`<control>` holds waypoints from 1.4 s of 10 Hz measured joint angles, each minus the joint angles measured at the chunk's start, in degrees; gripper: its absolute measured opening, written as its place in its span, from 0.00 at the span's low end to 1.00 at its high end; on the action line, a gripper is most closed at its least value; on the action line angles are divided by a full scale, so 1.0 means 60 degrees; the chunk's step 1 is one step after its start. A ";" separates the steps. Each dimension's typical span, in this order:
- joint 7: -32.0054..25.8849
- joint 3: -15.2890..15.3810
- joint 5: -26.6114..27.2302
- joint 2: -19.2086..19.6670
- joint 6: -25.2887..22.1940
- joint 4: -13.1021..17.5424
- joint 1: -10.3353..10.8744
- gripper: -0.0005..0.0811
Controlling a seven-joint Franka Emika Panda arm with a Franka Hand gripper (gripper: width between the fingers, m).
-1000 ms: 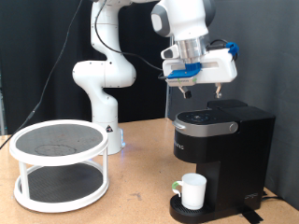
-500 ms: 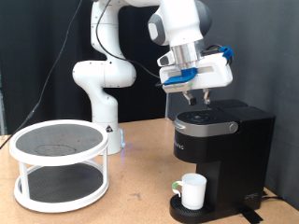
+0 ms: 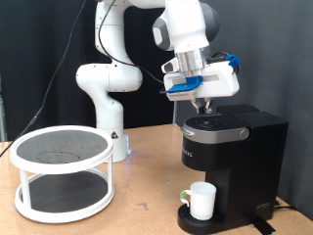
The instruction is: Make a cup of coffee with the keurig machine
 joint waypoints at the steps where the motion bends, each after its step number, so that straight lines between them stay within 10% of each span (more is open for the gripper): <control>1: 0.0008 0.0002 -0.0029 0.0035 0.0000 -0.0043 -0.0001 0.01; 14: 0.0147 -0.0008 0.0020 0.0689 -0.0731 0.0384 -0.0007 0.01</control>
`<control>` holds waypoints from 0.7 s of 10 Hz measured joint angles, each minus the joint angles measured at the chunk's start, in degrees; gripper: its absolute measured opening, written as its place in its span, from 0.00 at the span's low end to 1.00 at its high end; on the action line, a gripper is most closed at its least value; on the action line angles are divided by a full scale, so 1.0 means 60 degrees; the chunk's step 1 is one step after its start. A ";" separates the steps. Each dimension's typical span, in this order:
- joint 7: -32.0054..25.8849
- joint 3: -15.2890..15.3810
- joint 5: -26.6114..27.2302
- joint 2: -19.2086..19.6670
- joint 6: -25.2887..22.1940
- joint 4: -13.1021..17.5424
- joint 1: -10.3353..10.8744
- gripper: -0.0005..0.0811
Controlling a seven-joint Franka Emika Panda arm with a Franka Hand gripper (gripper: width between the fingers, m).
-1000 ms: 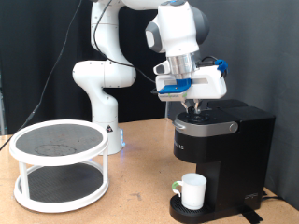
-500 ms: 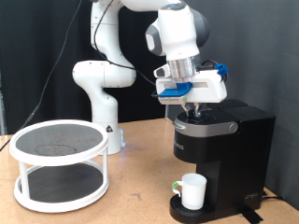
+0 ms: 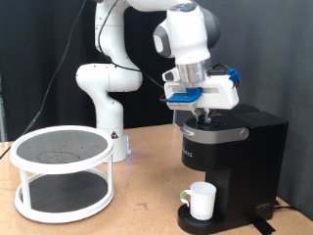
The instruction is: Make a cup of coffee with the keurig machine
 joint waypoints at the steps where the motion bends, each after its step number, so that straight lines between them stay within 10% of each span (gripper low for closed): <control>1: 0.0000 -0.0007 0.0057 0.0085 -0.0269 0.0115 -0.0001 0.01; 7: 0.0228 -0.0157 0.0247 0.0616 -0.1360 0.0766 -0.0056 0.01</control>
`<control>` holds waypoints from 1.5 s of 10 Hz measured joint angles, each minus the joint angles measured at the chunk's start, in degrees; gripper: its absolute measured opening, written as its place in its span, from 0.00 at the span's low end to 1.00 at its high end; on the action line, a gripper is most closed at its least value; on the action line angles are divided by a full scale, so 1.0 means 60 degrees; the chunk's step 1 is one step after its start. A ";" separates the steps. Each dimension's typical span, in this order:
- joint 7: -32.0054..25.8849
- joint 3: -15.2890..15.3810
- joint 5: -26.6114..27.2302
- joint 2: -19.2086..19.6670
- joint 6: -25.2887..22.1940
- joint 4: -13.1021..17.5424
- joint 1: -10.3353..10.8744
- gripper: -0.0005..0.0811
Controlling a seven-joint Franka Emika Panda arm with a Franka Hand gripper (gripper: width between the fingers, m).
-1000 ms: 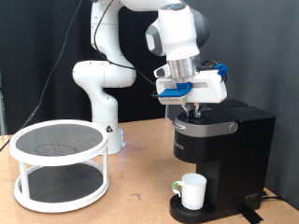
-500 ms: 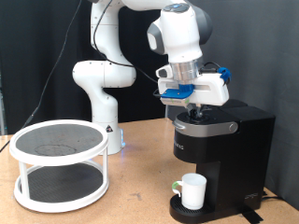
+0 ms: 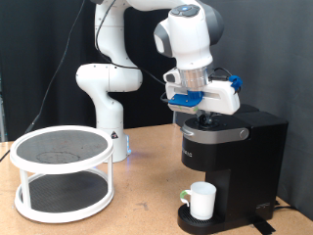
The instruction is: Make a cup of coffee with the keurig machine
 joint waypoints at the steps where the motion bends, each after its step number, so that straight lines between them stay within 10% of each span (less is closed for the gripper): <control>1: 0.0042 -0.0044 0.0072 0.0110 -0.0190 0.0127 -0.0015 0.01; 10: -0.0609 -0.0240 0.0551 0.0782 -0.1818 0.0928 -0.0141 0.01; 15: -0.1285 -0.0192 0.1123 0.0116 -0.0196 0.0072 -0.0135 0.01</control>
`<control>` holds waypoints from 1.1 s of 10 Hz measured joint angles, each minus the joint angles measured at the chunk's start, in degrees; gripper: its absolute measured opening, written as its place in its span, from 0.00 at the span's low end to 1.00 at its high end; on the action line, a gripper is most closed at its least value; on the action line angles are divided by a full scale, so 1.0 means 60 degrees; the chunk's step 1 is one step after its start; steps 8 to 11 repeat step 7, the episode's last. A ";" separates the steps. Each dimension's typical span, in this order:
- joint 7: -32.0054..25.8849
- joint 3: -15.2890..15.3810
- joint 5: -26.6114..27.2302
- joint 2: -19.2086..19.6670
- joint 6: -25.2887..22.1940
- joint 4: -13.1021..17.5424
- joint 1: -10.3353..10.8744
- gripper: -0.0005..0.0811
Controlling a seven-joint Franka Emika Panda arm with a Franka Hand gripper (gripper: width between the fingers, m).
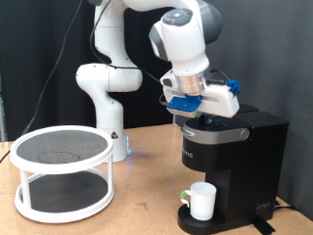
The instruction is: Make a cup of coffee with the keurig machine
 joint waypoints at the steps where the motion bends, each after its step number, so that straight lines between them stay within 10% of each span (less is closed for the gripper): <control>1: -0.0557 -0.0017 0.0340 -0.0203 0.0171 -0.0249 -0.0009 0.01; 11: -0.1984 -0.0296 0.1823 -0.1567 0.0202 -0.0939 -0.0021 0.01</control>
